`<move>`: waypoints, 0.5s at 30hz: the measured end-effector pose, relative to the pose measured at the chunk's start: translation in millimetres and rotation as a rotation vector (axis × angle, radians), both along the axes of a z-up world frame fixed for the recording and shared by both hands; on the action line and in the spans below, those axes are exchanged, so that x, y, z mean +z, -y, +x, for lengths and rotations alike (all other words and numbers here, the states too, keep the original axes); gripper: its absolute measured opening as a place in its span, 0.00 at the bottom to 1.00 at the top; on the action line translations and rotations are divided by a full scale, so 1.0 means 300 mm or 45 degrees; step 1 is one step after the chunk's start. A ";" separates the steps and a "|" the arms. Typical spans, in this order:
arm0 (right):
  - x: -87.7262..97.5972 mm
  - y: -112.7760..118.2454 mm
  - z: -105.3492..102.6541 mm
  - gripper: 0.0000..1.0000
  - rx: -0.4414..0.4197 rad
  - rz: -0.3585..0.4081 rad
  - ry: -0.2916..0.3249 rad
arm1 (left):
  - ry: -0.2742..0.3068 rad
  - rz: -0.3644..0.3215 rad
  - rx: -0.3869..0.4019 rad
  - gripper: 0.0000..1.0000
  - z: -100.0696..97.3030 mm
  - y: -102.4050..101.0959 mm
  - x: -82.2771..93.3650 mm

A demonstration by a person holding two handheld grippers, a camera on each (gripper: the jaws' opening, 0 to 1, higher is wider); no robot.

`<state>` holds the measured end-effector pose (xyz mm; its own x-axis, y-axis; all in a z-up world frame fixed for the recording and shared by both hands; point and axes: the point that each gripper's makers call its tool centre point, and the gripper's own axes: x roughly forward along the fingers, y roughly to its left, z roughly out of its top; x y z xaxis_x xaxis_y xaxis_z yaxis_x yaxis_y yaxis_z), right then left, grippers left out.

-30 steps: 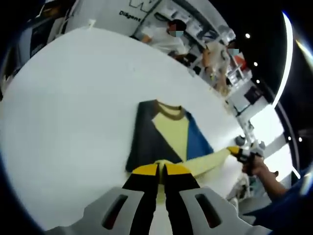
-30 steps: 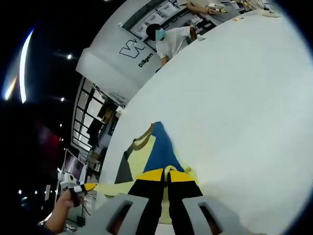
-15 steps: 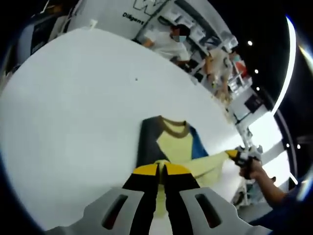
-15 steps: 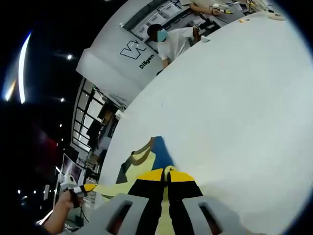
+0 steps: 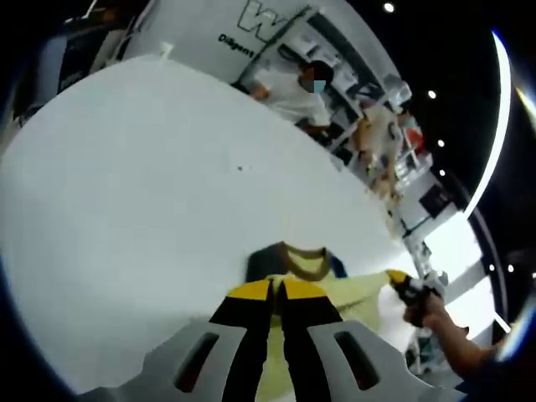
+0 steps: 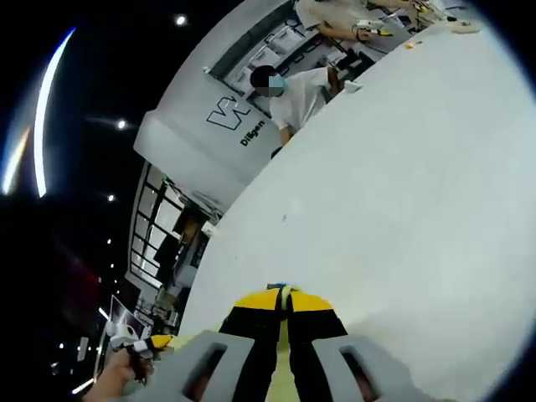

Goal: Fold the garment on the visible template until the final outline fits inside the template.

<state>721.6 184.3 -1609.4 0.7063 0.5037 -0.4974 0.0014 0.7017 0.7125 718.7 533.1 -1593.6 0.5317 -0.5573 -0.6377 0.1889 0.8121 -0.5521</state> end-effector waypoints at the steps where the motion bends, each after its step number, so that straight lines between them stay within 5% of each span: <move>1: 0.000 0.003 0.033 0.00 -0.002 0.003 0.003 | 0.001 -0.001 0.002 0.04 0.012 0.000 0.001; 8: 0.011 -0.008 0.137 0.00 0.000 -0.002 0.015 | 0.007 -0.041 0.037 0.04 0.099 0.007 0.008; 15: 0.015 -0.006 0.294 0.00 -0.058 0.018 0.058 | 0.037 -0.075 0.069 0.04 0.261 0.004 0.023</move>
